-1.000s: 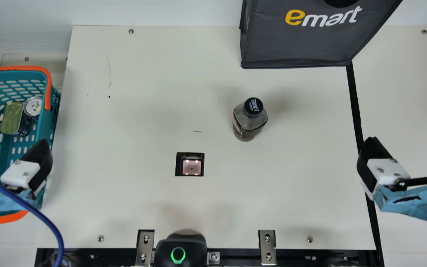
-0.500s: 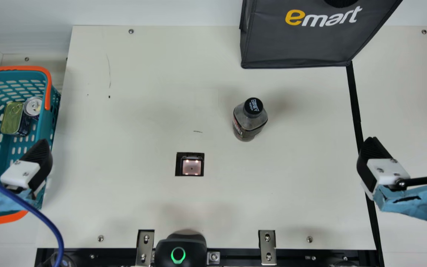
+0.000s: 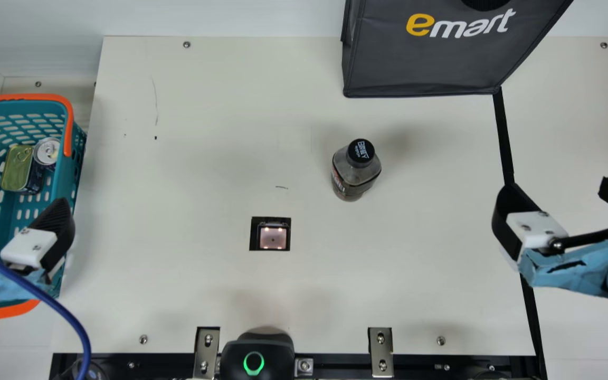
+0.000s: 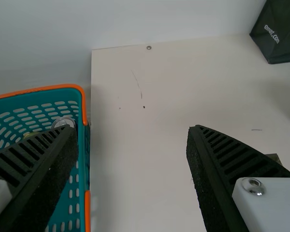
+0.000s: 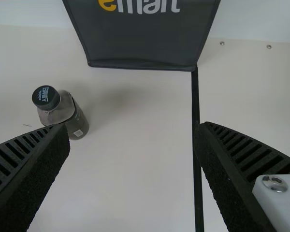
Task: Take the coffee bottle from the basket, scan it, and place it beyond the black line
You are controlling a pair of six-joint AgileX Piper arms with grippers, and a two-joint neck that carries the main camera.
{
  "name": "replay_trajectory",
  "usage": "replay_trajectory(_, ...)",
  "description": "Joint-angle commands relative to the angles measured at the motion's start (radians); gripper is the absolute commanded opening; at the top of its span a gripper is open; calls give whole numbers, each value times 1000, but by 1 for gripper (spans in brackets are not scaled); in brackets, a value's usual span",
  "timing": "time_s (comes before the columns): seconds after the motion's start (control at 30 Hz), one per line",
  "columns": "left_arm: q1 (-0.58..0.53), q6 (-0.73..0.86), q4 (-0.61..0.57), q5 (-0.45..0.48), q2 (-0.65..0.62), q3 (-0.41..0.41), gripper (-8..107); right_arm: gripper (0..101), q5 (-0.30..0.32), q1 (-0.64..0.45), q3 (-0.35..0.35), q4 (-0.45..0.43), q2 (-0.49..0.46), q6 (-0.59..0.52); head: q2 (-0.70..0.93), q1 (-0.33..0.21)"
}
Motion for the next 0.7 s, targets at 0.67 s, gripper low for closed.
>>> replay_trajectory(0.67, 0, 0, 0, 0, 0, 0, 90, 91, 1, 333, -32, -138, 195, 169, 2, -26)
